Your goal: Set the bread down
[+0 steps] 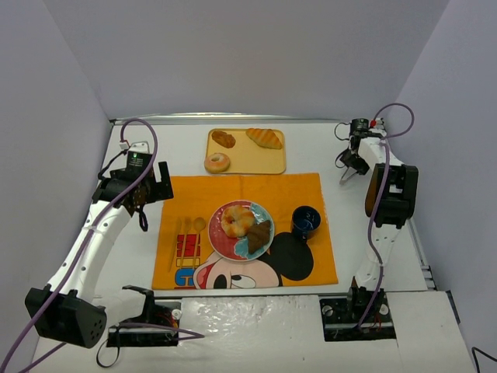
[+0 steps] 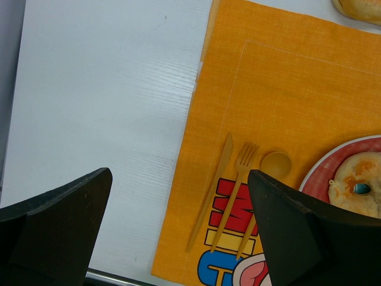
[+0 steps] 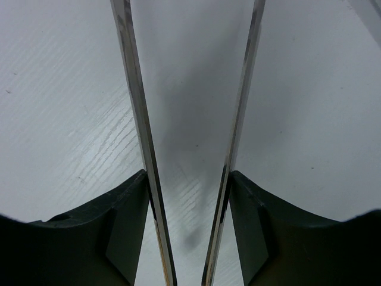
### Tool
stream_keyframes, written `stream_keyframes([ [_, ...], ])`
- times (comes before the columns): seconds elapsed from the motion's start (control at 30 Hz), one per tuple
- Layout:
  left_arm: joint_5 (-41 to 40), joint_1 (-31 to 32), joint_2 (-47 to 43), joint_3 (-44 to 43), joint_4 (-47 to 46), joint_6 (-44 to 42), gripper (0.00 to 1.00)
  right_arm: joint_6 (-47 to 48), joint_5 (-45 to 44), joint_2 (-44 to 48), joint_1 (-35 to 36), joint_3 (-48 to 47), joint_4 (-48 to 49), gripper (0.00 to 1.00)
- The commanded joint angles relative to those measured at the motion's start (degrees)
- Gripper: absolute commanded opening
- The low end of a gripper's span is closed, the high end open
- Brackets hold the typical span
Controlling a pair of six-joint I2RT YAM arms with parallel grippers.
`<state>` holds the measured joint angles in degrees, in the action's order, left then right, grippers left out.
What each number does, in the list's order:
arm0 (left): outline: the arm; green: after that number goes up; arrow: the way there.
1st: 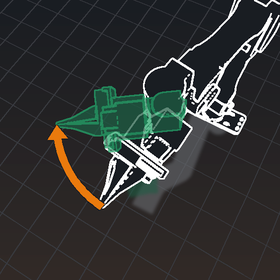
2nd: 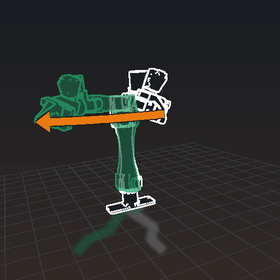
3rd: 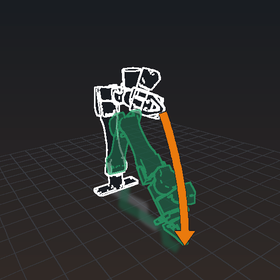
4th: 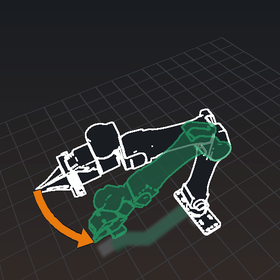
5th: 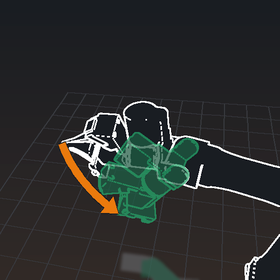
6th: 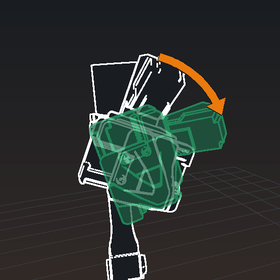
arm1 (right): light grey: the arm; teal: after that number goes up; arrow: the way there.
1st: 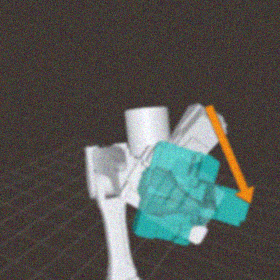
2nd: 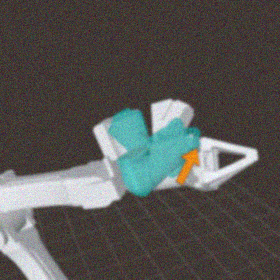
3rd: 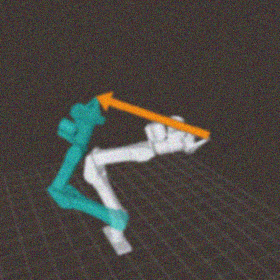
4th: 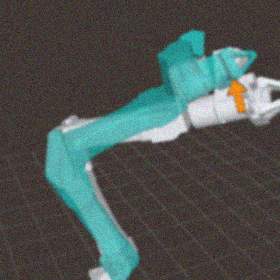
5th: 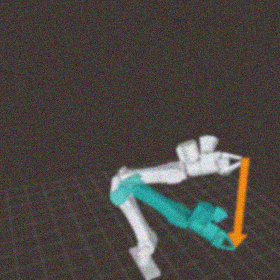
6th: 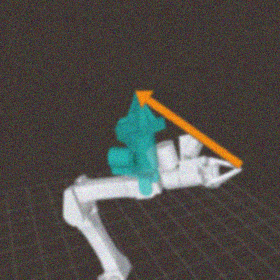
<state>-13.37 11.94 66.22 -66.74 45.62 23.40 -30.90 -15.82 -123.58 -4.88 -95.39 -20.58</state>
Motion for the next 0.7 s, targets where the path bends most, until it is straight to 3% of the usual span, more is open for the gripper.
stream_keyframes([
  [0.0,-0.7,0.4,-1.6,-2.4,-1.6,0.1,0.97,1.1,1.9,-0.1,1.7,-1.6,0.7,0.5],
  [0.3,-0.8,0.4,-1.9,-3.0,-1.1,0.1,0.97,1.7,1.4,-2.7,4.5,-2.4,-0.3,0.56],
  [0.67,-0.9,0.3,-1.9,-3.3,-1.0,-0.2,0.97,1.1,-2.2,-1.0,4.4,-2.0,-1.6,0.82],
])
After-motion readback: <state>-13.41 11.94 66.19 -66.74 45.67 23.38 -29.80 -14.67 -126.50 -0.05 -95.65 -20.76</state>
